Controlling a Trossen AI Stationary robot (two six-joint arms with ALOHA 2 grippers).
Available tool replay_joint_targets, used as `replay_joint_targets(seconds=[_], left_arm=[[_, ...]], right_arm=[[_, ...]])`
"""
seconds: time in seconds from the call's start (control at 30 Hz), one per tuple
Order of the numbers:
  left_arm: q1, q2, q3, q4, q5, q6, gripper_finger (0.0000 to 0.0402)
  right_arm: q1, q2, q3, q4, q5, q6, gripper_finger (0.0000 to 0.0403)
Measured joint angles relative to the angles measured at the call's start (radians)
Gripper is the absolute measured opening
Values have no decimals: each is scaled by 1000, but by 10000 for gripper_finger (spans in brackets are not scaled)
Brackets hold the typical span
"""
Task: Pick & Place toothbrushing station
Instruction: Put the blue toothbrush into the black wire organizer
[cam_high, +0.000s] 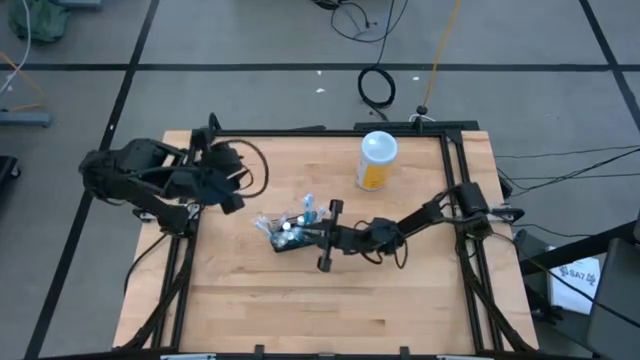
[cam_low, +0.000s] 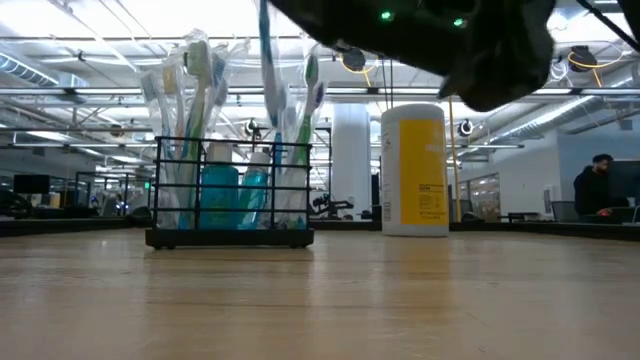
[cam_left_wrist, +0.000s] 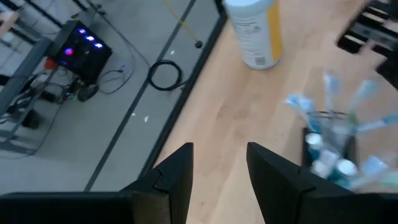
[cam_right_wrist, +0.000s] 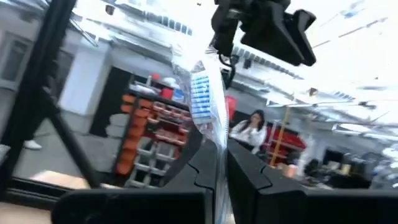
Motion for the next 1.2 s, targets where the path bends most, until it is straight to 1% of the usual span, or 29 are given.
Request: replay_joint_targets(seconds=[0.1,0.23,0.4,0.47,0.57,0.63,0.7,0.83,0.97,1.13,1.2], left_arm=[[-2,-8,-1,1,-3,-9,157],[-6,-16,0,-2,4,-19,157],[-8,-13,-1,1,3,-19,157],[-6,-14,-1,-1,3,-15,157],[-6,-13,-1,-1,3,-19,157],[-8,-13,-1,0,7,-19,157],[-7,-13,-1,0,8,-20,157],[-6,-13,-1,0,8,-40,157],[-6,-13,-1,0,10,-55,157],[-7,-13,-1,0,10,-67,157],[-6,-13,-1,0,10,-69,157]], right_arm=[[-27,21,39,-6,2,-45,8],[-41,25,33,-39,78,41,8],[-29,23,17,-30,84,43,8],[-14,24,14,-30,120,30,8],[6,23,14,-27,209,-39,9],[13,23,14,-35,238,-51,9],[14,23,14,-71,237,-12,9],[-3,23,14,-187,234,163,9],[-26,19,16,-222,239,304,9],[-35,19,16,-234,240,335,9],[-35,19,16,-246,264,358,9]])
